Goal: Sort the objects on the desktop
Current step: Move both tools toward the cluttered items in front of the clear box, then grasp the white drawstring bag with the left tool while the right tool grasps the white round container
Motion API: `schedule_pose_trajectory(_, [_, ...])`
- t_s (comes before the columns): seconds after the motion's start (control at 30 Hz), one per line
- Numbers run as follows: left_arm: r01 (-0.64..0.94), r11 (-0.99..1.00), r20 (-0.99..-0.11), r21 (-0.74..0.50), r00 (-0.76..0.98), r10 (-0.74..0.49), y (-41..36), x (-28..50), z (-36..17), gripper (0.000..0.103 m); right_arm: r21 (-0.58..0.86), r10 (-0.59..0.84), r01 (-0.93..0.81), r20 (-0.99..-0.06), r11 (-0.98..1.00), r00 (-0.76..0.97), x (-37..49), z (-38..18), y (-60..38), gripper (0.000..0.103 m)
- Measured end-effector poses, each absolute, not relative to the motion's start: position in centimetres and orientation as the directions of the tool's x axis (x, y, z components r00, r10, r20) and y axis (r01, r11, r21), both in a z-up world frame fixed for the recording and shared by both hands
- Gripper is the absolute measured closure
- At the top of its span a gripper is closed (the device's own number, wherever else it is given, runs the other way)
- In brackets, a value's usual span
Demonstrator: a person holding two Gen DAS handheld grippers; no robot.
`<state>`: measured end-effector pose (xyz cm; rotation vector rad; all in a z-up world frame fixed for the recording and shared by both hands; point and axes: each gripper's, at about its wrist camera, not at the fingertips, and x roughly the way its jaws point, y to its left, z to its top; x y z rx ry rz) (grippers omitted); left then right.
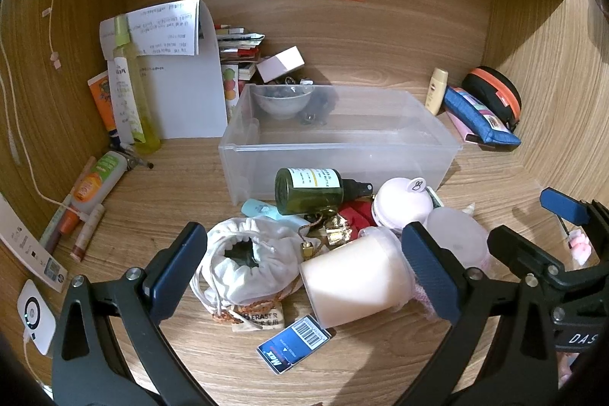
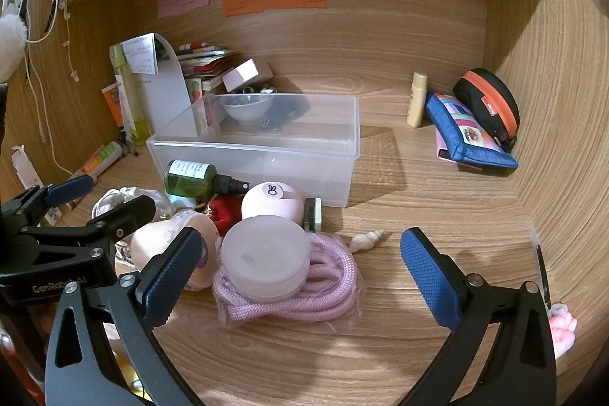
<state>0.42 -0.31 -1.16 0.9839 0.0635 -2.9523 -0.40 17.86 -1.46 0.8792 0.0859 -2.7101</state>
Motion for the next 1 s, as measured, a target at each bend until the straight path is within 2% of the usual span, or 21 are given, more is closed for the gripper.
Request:
schedule_pose_trajectory(0.4, [0.056,-0.997,-0.616,-0.054,-0.788,-0.011,-4.1,1.3,-1.5,0.0,0.035,-0.244,0.277,-0.59,-0.96,-0.769,-0.7,-1.7,18.6,0.0])
schedule_pose_trajectory(0.67, [0.021,-0.985,-0.67,-0.171,-0.736,0.1,-7.5,2.0,-2.6,0.0,0.037,-0.23,0.267,-0.626,-0.963,-0.745,-0.9,-2.8,19.3,0.0])
schedule_pose_trajectory(1.0, [0.062,-0.99,-0.759,-0.126,-0.649,0.056,-7.8,1.3,-6.4,0.0,0.045,-0.253,0.306,-0.681,-0.951,-0.687,-1.4,-4.9,18.7,0.0])
